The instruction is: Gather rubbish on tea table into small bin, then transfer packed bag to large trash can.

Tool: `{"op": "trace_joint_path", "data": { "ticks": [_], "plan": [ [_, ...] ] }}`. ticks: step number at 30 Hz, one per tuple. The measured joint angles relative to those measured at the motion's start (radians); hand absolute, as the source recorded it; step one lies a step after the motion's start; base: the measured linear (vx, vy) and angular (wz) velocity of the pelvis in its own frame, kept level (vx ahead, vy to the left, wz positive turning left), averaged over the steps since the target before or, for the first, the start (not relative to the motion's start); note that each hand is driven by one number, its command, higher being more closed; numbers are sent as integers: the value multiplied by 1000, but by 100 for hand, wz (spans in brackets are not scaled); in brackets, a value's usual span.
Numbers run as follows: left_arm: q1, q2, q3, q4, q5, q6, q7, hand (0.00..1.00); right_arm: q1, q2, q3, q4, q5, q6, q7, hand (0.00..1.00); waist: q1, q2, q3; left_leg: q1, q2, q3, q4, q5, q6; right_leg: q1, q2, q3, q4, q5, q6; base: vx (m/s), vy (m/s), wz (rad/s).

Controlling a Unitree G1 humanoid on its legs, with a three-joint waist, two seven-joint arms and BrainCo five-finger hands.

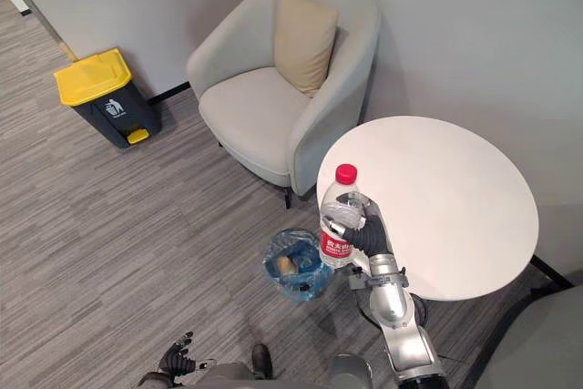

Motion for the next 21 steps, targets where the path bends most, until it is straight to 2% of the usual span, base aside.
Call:
{"op": "trace_joint_path", "data": {
  "ticks": [1, 2, 3, 4, 5, 6, 8, 10, 12, 14, 17, 20, 21],
  "plan": [
    [2, 2, 1, 0, 0, 1, 0, 0, -1, 2, 6, 0, 0, 0, 1, 100, -13, 0, 2, 16, 7, -24, 1, 1, 8, -37, 5, 25, 87, 16, -16, 173, 31, 45],
    [0, 0, 1, 1, 0, 2, 0, 0, -1, 0, 11, 2, 0, 0, 1, 100, -14, 6, 5, 18, 19, -35, 5, -1, 12, -53, 18, 39, 112, 2, -22, 185, -26, 59],
    [-3, 3, 2, 2, -1, 5, -1, 0, -2, 1, 16, 9, 0, -2, 14, 100, -19, 8, 6, 18, 48, -61, 21, 2, 4, -57, 95, 98, -16, -13, -37, 117, -48, 54],
    [-4, 10, 4, 2, 0, 6, -1, 0, -1, 1, 16, 10, 0, -2, 17, 100, -20, -2, 3, 14, 45, -70, 29, -1, 1, -54, 109, 111, -74, 16, -49, 128, -67, 57],
    [-4, 20, 5, 1, 0, 6, -1, 0, 1, 2, 16, 9, 0, -2, 17, 100, -20, -18, -3, 9, 32, -81, 38, -7, -5, -50, 109, 117, -131, 75, -63, 139, -71, 61],
    [-20, 14, 7, 16, 1, 9, -1, 0, -5, -11, 8, 21, 0, -3, 16, 100, -29, -20, -3, 6, 33, -113, 67, -18, -16, -33, 113, 101, -137, 103, -61, 165, -74, 47],
    [-13, -5, 7, 16, 1, 8, -2, 0, -10, -22, 10, 22, 0, -4, 17, 100, -25, 21, -8, -15, 62, -127, 97, -36, -37, -3, 126, 96, -184, 103, -62, 178, -50, 22],
    [-15, -14, 7, 13, 1, 7, -1, 0, 5, -22, 5, 22, 1, -3, 17, 100, -32, 41, -3, -65, 81, -130, 186, -62, -45, 21, 135, 71, -215, 105, -65, 91, -57, 28],
    [-11, -17, 7, 8, -1, 6, -2, 0, 32, -22, 0, 22, 2, -3, 17, 100, -31, 44, 3, -91, 106, -124, 287, -81, -55, 69, 149, 54, -252, 111, -75, 72, -93, 22],
    [-12, -17, 10, -6, -2, 2, -1, 0, 52, -21, 0, 20, 2, -3, 17, 100, -9, 43, 4, -111, 139, -105, 378, -86, -50, 131, 170, 48, -300, 122, -90, 65, -110, 3],
    [-12, -22, 10, -6, -2, -3, -1, 0, 49, -21, -10, 5, 2, -3, 16, 100, -9, 54, 6, -98, 144, -107, 334, -83, -54, 126, 181, 47, -311, 130, -94, 10, -61, -1],
    [-12, -27, 6, -4, -2, -3, -3, 0, 46, -20, -17, 2, 3, -3, 15, 100, -8, 63, 10, -42, 135, -127, 185, -60, -85, 108, 204, 52, -339, 156, -100, -10, -4, -4],
    [-12, -27, 5, -4, -2, -3, -3, 0, 46, -18, -17, 2, 3, -3, 15, 100, -8, 64, 11, -39, 138, -126, 171, -59, -85, 106, 208, 53, -344, 161, -102, -45, -1, -11]
  ]
}}
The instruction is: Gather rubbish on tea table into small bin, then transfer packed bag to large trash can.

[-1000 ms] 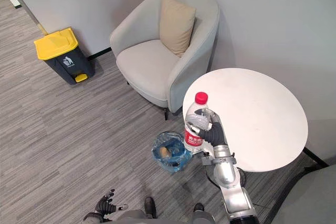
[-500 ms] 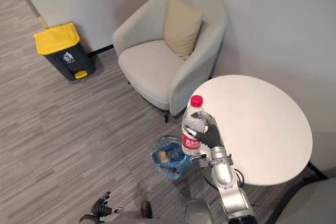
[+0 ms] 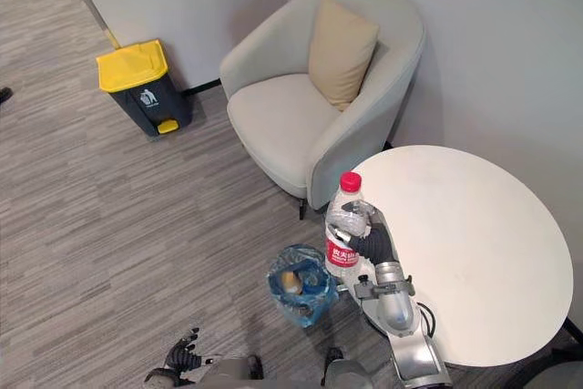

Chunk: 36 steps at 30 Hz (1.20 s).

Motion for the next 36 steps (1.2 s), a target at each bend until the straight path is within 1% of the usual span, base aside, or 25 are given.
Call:
{"op": "trace_joint_path", "data": {
  "ticks": [3, 5, 6, 9, 13, 15, 16, 17, 18, 19, 21, 22, 24, 25, 26, 27, 31, 32, 34, 35, 36],
  "plan": [
    [9, -2, 0, 3, 4, 0, -1, 0, 1, 10, 6, 0, -1, 0, 1, 100, 2, 2, 1, 19, 5, 7, -37, 2, 1, 1, 16, 17, -20, 20, -2, -63, 1, -16],
    [10, -4, 0, 4, 5, 0, 0, 0, 2, 14, 12, 0, -1, 0, 1, 100, 12, 4, 1, 35, 3, 28, -63, 13, 3, 0, 18, 38, -31, 33, -1, -101, 7, -33],
    [10, -6, 0, 5, 8, 0, 0, 0, 1, 17, 21, 0, -1, 0, 2, 100, 22, 6, 2, 46, -1, 47, -88, 25, 3, -3, 18, 56, -44, 43, 1, -109, 8, -27],
    [9, -7, 0, 6, 11, 1, 0, 0, 2, 15, 43, 1, -1, 0, 4, 100, 20, 9, 1, 45, -7, 52, -110, 32, 3, -7, 18, 69, -72, 66, 4, -101, 9, -17],
    [8, -8, -2, 6, 11, 1, 1, 0, -8, 11, 78, 33, -1, 0, 5, 100, 22, 11, 2, 34, -12, 52, -112, 34, 5, -19, 15, 75, -71, 70, 10, -50, 9, -4],
    [-3, -5, -7, 5, 11, 1, 3, 0, -48, -3, 112, 60, -1, 0, 5, 100, 22, 12, 4, -14, -14, 53, -98, 34, 5, -69, 12, 79, -46, 68, 12, -81, 11, -5],
    [-38, -1, -14, 5, 6, 2, 4, 0, -114, -19, 136, 84, -1, 0, 4, 100, 24, 15, 27, -77, -15, 50, -54, 37, 12, -147, 1, 80, 9, 67, 6, -48, 20, -3],
    [-59, 0, -17, 4, 5, 1, 5, 0, -148, -25, 144, 93, -1, 0, 4, 100, 24, 16, 47, -103, -16, 48, -34, 39, 17, -176, -1, 79, 36, 63, 5, -97, 8, 1],
    [-106, 5, -34, 3, -2, 1, 7, 0, -226, -33, 159, 125, -1, 2, 3, 100, 25, 17, 92, -155, -17, 40, 13, 39, 20, -232, -4, 77, 94, 58, 3, -132, -13, 3],
    [-130, 6, -41, 2, -13, 0, 9, 0, -267, -42, 166, 144, -2, 4, 0, 100, 26, 18, 108, -190, -18, 33, 37, 38, 22, -267, -7, 77, 122, 54, 3, -181, -15, 13],
    [-188, 4, -44, -9, -38, -7, 11, 0, -359, -49, 183, 168, -2, 9, -3, 100, 24, 20, 172, -258, -24, 7, 91, 33, 28, -328, -21, 58, 187, 34, 1, -216, -11, 31],
    [-210, 5, -44, -38, -47, -10, 14, 0, -415, -63, 190, 182, -3, 9, -21, 100, 25, 18, 198, -325, -24, -5, 144, 21, 37, -390, -29, 50, 243, 15, 1, -222, -15, 30],
    [-235, 6, -49, -48, -49, -10, 20, 0, -463, -73, 201, 193, -4, 11, -27, 100, 28, 19, 213, -394, -30, -13, 186, 16, 40, -462, -40, 47, 298, -4, 4, -216, -10, 19],
    [-248, 8, -49, -57, -60, -11, 28, 0, -500, -82, 216, 199, -13, 15, -39, 100, 30, 20, 236, -432, -31, -17, 210, 12, 44, -500, -51, 45, 326, -12, 10, -201, -1, 14],
    [-254, 11, -49, -61, -68, -11, 30, 0, -516, -82, 222, 202, -24, 17, -47, 100, 31, 20, 246, -451, -31, -18, 222, 10, 46, -518, -54, 44, 341, -13, 10, -199, -5, 15],
    [-264, 15, -48, -73, -68, -10, 31, 0, -535, -84, 230, 203, -43, 24, -61, 100, 33, 21, 252, -500, -31, -28, 247, 5, 44, -560, -57, 37, 365, -15, 9, -179, -16, 18],
    [-322, 20, -39, -116, -70, -13, 39, 0, -612, -98, 236, 216, -84, 43, -105, 100, 52, 23, 256, -673, -27, -56, 328, 5, 44, -716, -76, 12, 441, -22, 1, -153, -26, 18],
    [-335, 20, -37, -119, -73, -15, 47, 0, -632, -101, 239, 220, -90, 44, -111, 100, 53, 23, 259, -697, -26, -58, 337, 5, 44, -738, -78, 9, 449, -21, 1, -114, -27, 14],
    [-368, 8, -1, -140, -87, -19, 53, 0, -689, -103, 247, 223, -123, 50, -135, 100, 54, 22, 264, -783, -13, -58, 381, 5, 44, -812, -84, -5, 485, -23, -1, -87, -9, 14],
    [-388, -2, 13, -161, -90, -22, 62, 0, -727, -102, 249, 223, -150, 54, -155, 100, 61, 19, 268, -837, -11, -60, 406, 5, 44, -863, -87, -7, 509, -24, -3, -79, -6, 7],
    [-392, -4, 15, -165, -90, -22, 65, 0, -733, -103, 249, 223, -155, 55, -158, 100, 62, 19, 268, -848, -11, -61, 410, 5, 44, -873, -88, -8, 514, -24, -3, -59, 1, 4]
  ]
}}
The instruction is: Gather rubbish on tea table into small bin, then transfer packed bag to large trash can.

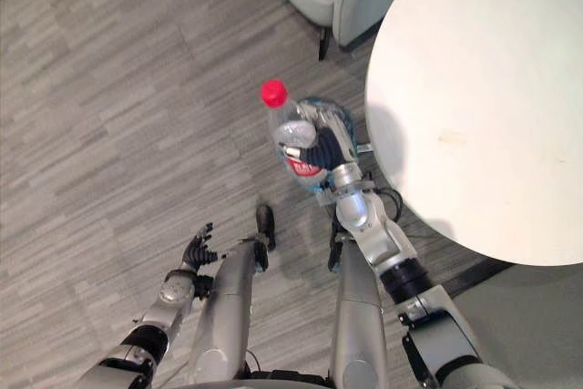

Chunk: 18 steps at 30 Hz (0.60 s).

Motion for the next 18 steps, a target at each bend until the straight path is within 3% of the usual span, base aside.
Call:
{"op": "trace_joint_path", "data": {
  "ticks": [2, 9, 13, 18],
  "plan": [
    [-21, -29, 33, -37, -16, -6, 9, 0, -44, -1, -2, 5, -10, 4, -22, 100, 16, -1, 3, -63, 2, -2, 36, -4, 5, -60, -3, 0, 32, -2, -2, -38, 5, 1],
    [-81, -53, 63, -132, -62, -23, 30, 0, -240, -9, -2, 171, -43, 46, -77, 100, 22, -15, 36, -271, -1, -40, 160, -8, 21, -243, -24, -21, 158, -33, -6, -19, -4, 10],
    [-106, -48, 70, -156, -83, -34, 36, 0, -288, -32, -3, 262, -42, 63, -79, 100, 41, -20, 52, -334, -5, -50, 190, -12, 20, -309, -37, -25, 203, -47, -10, -1, -20, 8],
    [-109, -39, 67, -185, -111, -53, 48, 0, -359, -58, -4, 376, -24, 66, -78, 100, 44, -21, 52, -387, -2, -50, 208, -14, 18, -366, -45, -28, 235, -59, -11, -6, -18, 5]
  ]
}}
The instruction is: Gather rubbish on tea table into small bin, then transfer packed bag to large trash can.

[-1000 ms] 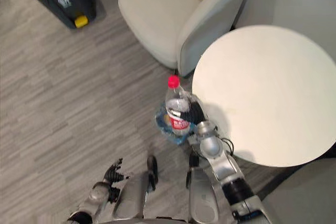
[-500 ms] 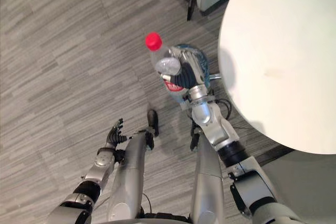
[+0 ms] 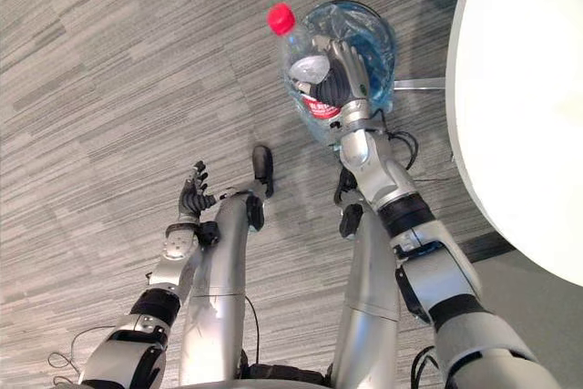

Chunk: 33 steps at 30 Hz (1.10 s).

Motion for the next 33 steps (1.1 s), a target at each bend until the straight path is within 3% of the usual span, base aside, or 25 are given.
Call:
{"op": "trace_joint_path", "data": {
  "ticks": [9, 10, 25, 33],
  "plan": [
    [0, 17, -16, -16, -34, -12, 0, 0, -97, -44, -27, 107, 85, 14, -4, 100, -1, 0, 0, -32, 1, -1, 6, 9, -3, -33, -8, -10, 19, -11, -6, 1, -5, 2],
    [0, 18, -17, -19, -36, -12, 0, 0, -101, -45, -29, 108, 104, 14, -5, 0, -1, 0, 0, -32, 1, -2, 5, 9, -3, -33, -8, -11, 19, -11, -6, 0, 0, 0],
    [0, 19, -17, -20, -42, -9, -1, 0, -108, -53, -69, 71, 139, 14, -25, 0, -4, -6, -3, -29, 0, -1, -6, 16, -12, -32, -9, -17, 18, -12, -7, 0, 0, 0],
    [1, 19, -12, -20, -41, 4, -1, 0, 25, 14, -101, -70, 96, 12, -26, 0, -9, -10, -5, -15, 2, -2, -13, 19, -16, -20, -8, -19, 16, -13, -9, 0, 0, 0]
  ]
}}
